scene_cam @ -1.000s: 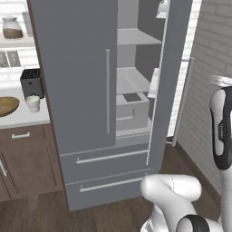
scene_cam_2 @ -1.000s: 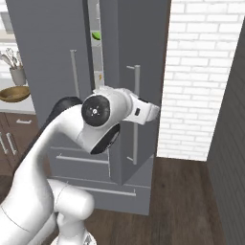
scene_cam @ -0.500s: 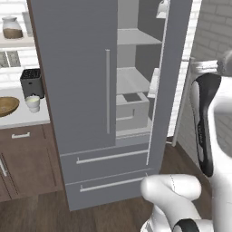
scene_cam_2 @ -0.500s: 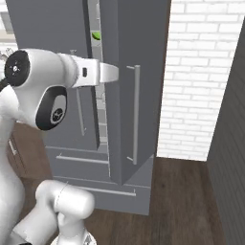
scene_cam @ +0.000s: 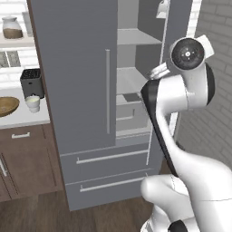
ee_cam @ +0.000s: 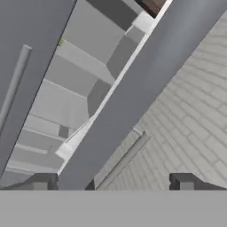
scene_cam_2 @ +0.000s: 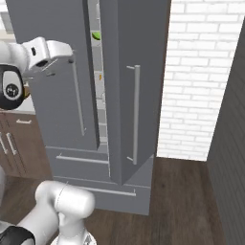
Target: Grab a lemon wedge from the fridge and one ice cube from the ice bowl, and put them in the glass of lemonade.
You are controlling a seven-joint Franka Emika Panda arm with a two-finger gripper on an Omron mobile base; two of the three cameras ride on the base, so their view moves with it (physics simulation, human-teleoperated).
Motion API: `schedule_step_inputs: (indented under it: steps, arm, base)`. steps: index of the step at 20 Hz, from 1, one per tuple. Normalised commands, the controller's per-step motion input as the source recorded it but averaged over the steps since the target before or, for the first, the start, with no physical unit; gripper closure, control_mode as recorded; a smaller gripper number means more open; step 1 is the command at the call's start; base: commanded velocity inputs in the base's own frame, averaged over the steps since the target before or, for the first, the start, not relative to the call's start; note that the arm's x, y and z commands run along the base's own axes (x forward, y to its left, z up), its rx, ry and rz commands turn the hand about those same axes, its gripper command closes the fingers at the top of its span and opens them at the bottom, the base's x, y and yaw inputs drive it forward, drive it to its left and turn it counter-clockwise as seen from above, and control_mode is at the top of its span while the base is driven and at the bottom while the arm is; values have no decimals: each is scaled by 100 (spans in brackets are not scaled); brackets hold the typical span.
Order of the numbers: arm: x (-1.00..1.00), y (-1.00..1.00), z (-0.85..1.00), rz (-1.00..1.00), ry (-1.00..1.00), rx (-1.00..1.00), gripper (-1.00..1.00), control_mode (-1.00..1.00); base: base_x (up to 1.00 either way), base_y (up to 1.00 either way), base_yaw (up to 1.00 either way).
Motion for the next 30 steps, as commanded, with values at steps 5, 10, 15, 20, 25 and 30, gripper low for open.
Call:
schedule_step_inputs:
  steps: [5,10,15,20,25,30]
  arm:
    - [64,55,7,0,42,-33,-100,-100]
    - [27,3,-32,-1,0,-7,-100,-100]
    - [45,0,-61,-4,-3,-12,-100,-100]
    - [65,-9,-20,-6,-1,-13,-100,-100]
    - [85,-39,0,-3,11,-9,-100,-100]
    - [33,-27,-10,-4,5,-2,-100,-100]
  base:
    - [0,0,0]
    - [0,0,0]
    - [0,0,0]
    - [0,0,0]
    - [0,0,0]
    - [0,0,0]
